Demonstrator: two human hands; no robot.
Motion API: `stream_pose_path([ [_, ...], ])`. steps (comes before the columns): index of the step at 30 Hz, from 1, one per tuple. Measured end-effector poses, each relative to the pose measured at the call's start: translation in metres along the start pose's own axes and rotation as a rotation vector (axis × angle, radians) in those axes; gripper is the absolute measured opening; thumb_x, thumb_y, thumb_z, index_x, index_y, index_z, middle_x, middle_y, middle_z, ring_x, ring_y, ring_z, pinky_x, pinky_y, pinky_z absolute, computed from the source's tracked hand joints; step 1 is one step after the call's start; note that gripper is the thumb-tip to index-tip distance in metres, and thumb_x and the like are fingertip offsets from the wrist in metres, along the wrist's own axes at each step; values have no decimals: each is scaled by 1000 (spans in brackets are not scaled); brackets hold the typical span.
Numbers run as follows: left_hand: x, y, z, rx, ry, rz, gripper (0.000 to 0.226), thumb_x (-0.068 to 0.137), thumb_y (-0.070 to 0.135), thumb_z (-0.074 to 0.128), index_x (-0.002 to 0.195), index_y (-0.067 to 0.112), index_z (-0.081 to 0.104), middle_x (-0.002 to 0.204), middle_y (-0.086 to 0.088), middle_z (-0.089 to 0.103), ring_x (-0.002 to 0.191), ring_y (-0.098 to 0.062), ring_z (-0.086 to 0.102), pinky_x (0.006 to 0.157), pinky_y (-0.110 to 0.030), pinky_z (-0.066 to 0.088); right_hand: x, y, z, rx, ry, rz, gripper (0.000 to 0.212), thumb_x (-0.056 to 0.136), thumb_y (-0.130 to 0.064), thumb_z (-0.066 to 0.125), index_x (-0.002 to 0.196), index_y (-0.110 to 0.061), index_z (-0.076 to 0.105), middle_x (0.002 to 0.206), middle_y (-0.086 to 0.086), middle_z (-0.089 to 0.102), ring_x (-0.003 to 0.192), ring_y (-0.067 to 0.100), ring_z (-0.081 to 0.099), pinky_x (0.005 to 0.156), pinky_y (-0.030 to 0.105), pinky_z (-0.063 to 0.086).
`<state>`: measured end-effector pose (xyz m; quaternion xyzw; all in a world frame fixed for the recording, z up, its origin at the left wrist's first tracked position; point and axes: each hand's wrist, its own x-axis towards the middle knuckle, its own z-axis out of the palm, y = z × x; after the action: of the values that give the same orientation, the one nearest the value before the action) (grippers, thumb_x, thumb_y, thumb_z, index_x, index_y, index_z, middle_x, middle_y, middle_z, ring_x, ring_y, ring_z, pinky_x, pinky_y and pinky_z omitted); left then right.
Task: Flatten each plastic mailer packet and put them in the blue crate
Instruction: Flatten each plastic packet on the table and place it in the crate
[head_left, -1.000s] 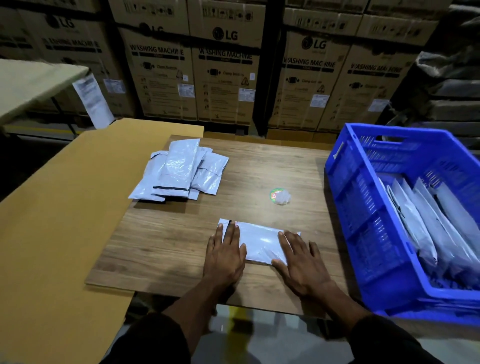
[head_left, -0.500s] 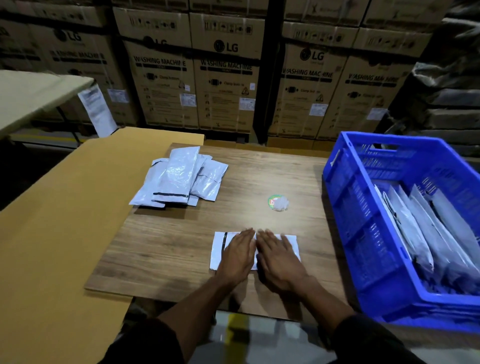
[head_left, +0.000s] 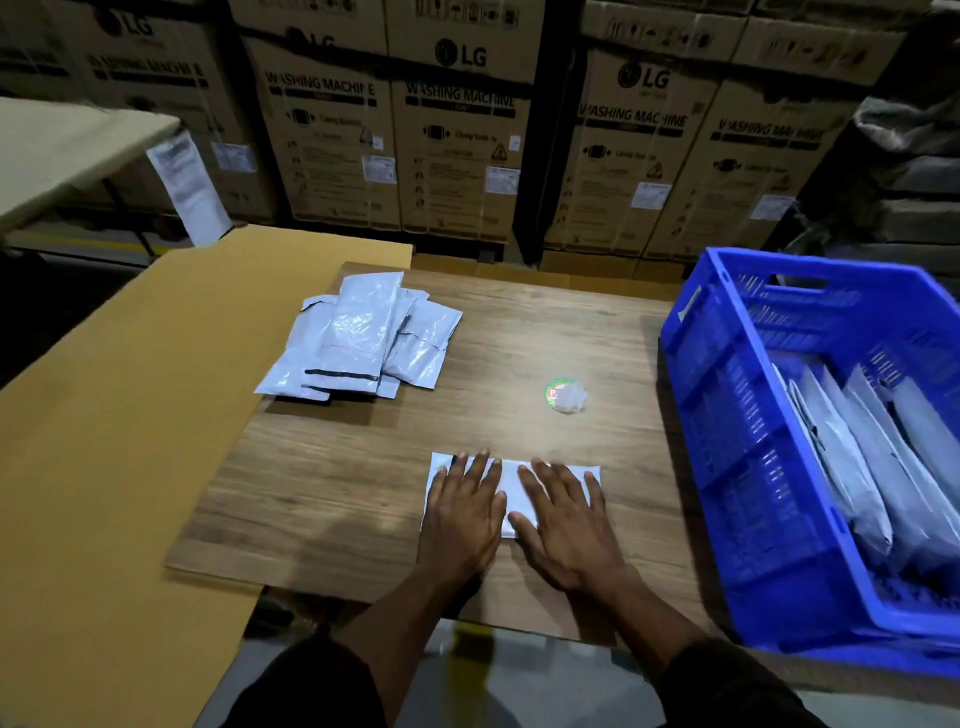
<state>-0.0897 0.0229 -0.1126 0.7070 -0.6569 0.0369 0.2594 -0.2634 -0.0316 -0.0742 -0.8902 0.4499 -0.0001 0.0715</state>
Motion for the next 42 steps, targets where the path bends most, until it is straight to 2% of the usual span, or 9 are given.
stream_pose_path([
  [8,-6,-15,-9,64,-156,-86,59,100,55,37,149,25,49,159,-3,39,147,-33,34,115,-53,31,-19,38,-8,10,-69,91,74,93,-76,14,155,-42,-10,166,-9,-9,151,10,-13,121,50,-3],
  [13,-7,-22,-13,139,-156,-144,65,99,51,32,148,11,48,157,-9,42,145,-32,38,114,-60,23,-20,46,-22,-19,-174,96,81,93,-75,9,154,-32,-20,158,-8,-31,147,11,-27,118,52,-13],
  [16,-1,-9,-16,138,-149,0,62,101,40,31,147,2,46,157,-17,38,146,-31,37,116,-57,22,-17,32,-19,-108,26,-36,76,100,-62,12,158,-15,2,165,0,-9,152,13,-9,119,50,-5],
  [18,2,4,-12,125,-169,172,59,101,36,33,146,2,49,156,-16,39,145,-30,39,116,-51,23,-15,23,-11,-126,57,-114,72,102,-56,13,157,-10,18,166,6,12,153,16,7,118,51,3],
  [20,0,9,-8,114,-179,224,58,99,37,35,146,6,50,155,-12,43,147,-24,35,116,-47,23,-15,19,-3,-113,58,-135,68,103,-53,18,157,-12,19,165,6,15,153,14,6,118,50,4],
  [30,-11,7,-2,114,-237,177,59,98,38,39,152,14,43,163,-4,30,149,-24,32,117,-49,25,-15,18,-2,-99,15,-116,65,102,-46,27,156,-10,27,164,8,19,151,23,17,116,46,14],
  [36,-8,10,-18,122,-291,139,56,101,42,32,148,16,49,158,-2,42,144,-25,41,113,-49,23,-13,14,-11,-164,-64,-103,67,101,-50,29,151,-6,35,160,10,31,147,27,29,113,53,10],
  [39,-6,10,-21,63,-296,51,60,108,40,16,144,10,53,149,-5,53,141,-26,45,112,-49,24,-8,10,-19,-202,-64,-142,64,102,-48,27,151,-7,37,161,8,29,149,29,26,114,56,7],
  [42,-4,3,-22,50,-233,-23,65,109,38,14,135,0,59,137,-15,62,130,-36,55,111,-49,37,1,1,-24,-203,-74,-179,62,101,-47,27,148,-10,45,156,5,39,145,27,36,114,54,9],
])
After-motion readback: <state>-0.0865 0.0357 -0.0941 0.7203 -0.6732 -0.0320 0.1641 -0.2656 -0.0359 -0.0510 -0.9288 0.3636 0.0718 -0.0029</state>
